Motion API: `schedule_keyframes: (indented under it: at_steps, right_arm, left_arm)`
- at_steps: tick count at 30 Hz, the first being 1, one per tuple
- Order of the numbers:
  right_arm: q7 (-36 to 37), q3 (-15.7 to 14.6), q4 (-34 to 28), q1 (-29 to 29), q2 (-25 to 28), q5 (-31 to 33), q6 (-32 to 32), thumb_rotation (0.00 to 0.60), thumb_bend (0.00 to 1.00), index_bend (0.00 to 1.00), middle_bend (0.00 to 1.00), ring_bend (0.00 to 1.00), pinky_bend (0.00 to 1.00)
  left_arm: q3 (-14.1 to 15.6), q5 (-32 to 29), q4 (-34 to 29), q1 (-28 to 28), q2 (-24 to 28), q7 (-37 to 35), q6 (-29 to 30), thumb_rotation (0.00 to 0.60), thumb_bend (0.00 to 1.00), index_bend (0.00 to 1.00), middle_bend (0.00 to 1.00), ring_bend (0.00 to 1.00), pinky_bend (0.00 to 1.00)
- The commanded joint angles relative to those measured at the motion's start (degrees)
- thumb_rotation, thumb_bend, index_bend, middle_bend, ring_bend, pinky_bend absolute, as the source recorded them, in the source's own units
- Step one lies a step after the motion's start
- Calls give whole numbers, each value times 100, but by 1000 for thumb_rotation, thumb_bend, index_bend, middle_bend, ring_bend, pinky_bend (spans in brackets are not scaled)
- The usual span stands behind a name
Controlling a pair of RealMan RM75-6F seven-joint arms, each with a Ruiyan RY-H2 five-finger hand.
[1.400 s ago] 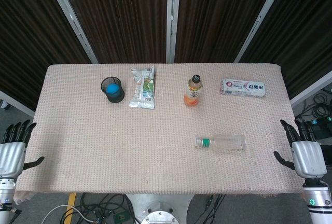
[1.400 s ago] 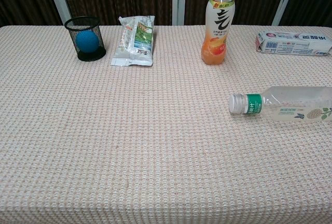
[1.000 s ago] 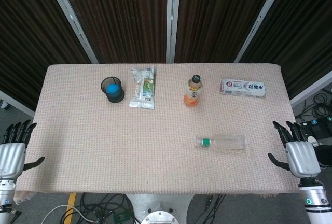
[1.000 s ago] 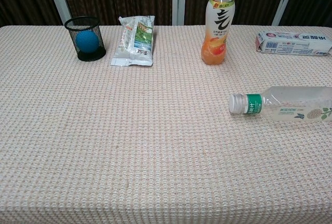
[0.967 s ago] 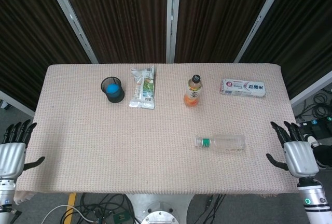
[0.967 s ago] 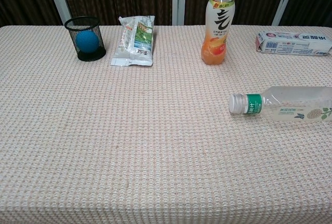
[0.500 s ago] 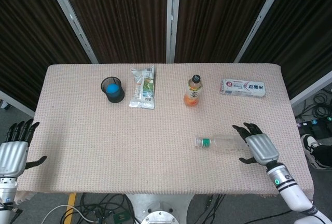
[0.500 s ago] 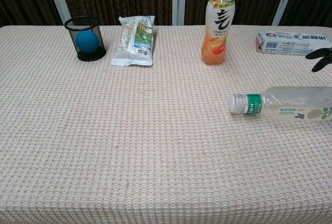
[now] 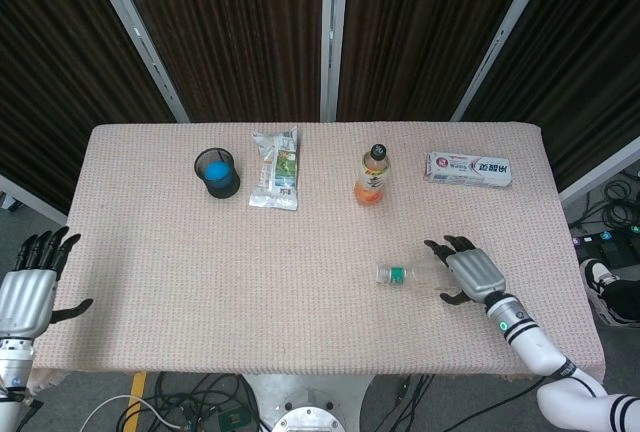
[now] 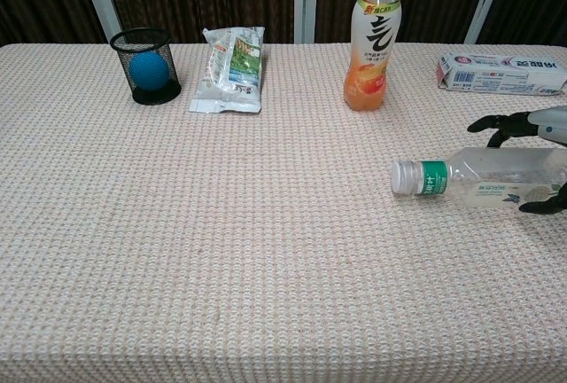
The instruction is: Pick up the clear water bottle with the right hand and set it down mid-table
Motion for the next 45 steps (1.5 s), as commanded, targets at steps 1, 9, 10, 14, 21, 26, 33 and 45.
schedule_keyframes:
  at_steps: [1,9,10,14,21,26,33,45]
  right_arm:
    - [118,0,122,51,-122,-78,53,600,262,202,318,167,209]
    - [1277,226,190,107,-250,-768,869,600,439,591,490,409,466]
    - [1475,246,197,146,-265,-879,935,600,446,594,498,420,470]
    - [2317,300,331,365,-454,-1296,1147,600,451,620,516,436,477]
    - [3423,393,709,839,-975,-1598,1231,600,494,646,527,451,474]
    - [4100,459,860,1133,-1283,-1634,1235,600,529,664,538,463,474]
    - [4490,447,1029,1408,-1574,-1651,1224,600,543,679,544,468,474]
    - [4542,348,1052,1660,-1700,-1618,1202,600,567,689,552,473,474]
  left_arm:
    - [-11,5,-1,-28,2,-11,-26,600,0,119,43,0,7]
    - [-319,448,77,-560,-40,-828,-179,600,0,153,120,3,12]
    - [-359,535,87,-656,-43,-935,-209,600,0,160,126,4,16]
    - [-463,865,38,-1095,-40,-1288,-465,600,0,164,131,4,28]
    - [-583,1269,-140,-1797,-133,-1487,-891,600,0,159,131,4,44]
    - [-676,1355,-179,-2132,-368,-1484,-987,600,0,148,131,4,44]
    - [-721,1322,-138,-2461,-654,-1409,-1139,600,0,146,131,4,44]
    - [-777,1172,-5,-2827,-1077,-1519,-1177,600,0,146,130,4,45]
